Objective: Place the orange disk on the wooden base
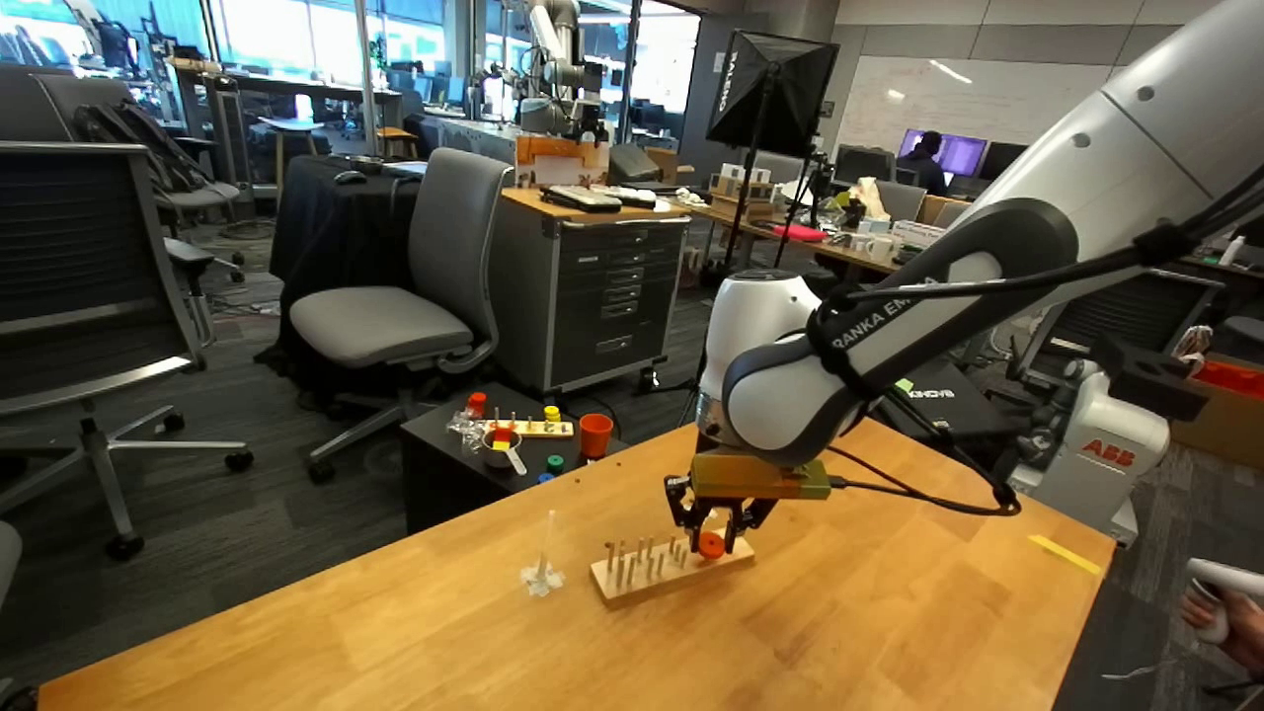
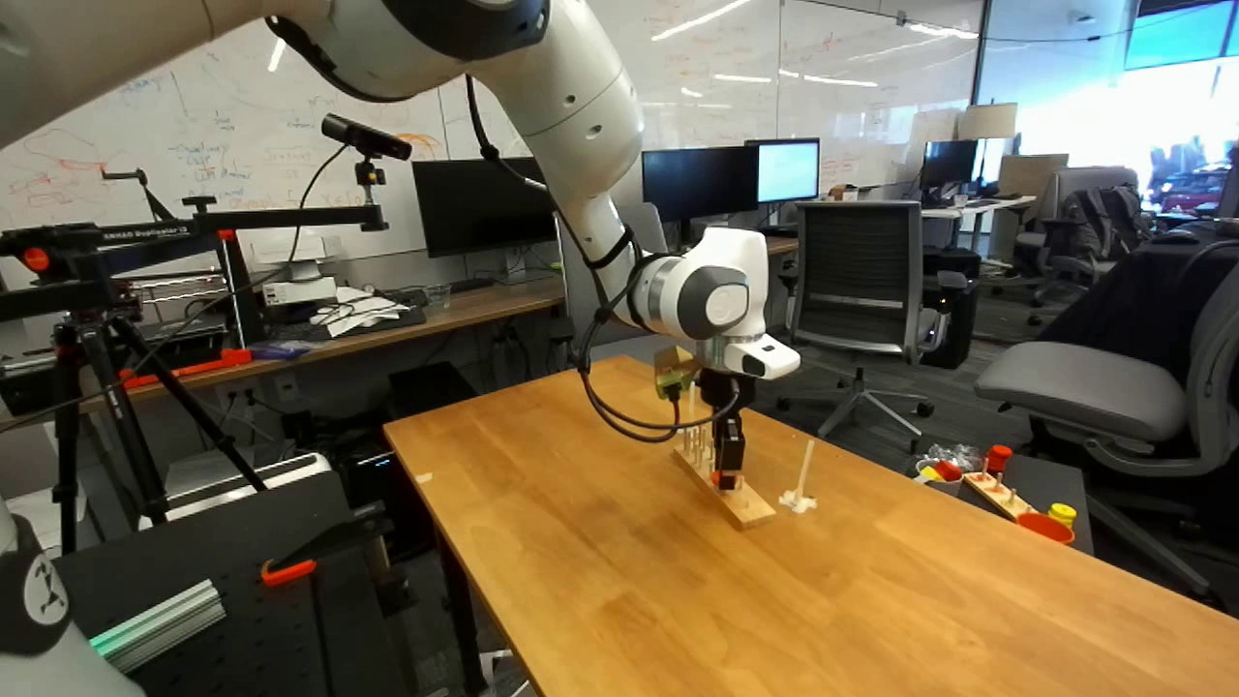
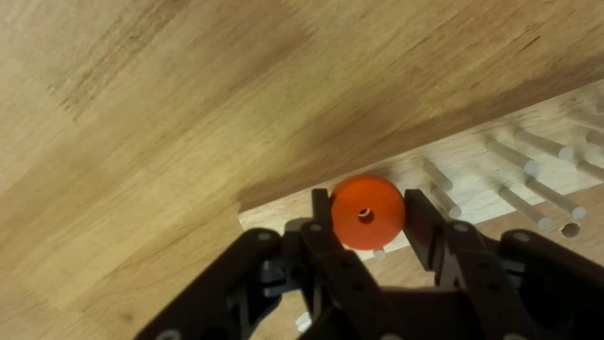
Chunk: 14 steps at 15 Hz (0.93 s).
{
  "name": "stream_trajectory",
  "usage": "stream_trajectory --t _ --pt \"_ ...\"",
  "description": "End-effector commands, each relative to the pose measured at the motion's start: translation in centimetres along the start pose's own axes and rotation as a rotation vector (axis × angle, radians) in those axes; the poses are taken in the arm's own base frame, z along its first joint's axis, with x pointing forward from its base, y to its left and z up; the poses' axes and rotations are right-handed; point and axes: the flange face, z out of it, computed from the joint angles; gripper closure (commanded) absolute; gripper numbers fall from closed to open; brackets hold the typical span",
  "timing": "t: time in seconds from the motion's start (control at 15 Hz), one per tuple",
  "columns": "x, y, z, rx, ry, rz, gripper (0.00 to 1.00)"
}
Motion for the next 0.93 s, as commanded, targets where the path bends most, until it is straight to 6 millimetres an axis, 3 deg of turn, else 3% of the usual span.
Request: stream_trajectory --t 0.0,0.27,0.33,0.4,0.67,0.87 --pt "0.7 -1.1 0.2 -0.007 0.003 -0.021 0.82" --pt "0.6 -1.2 0.9 -0.004 -0.006 -0.019 0.82" --pt "0.6 -1.2 1.0 -0.001 -0.013 -0.015 0.32" --pt "0.5 -1.3 1.0 0.0 -0.018 -0.016 0.31" --pt "0.1 -2.0 -0.9 0.007 -0.004 -0.04 0.02" --pt "-0.4 -2.6 -3.6 0.019 0.021 -0.076 0.0"
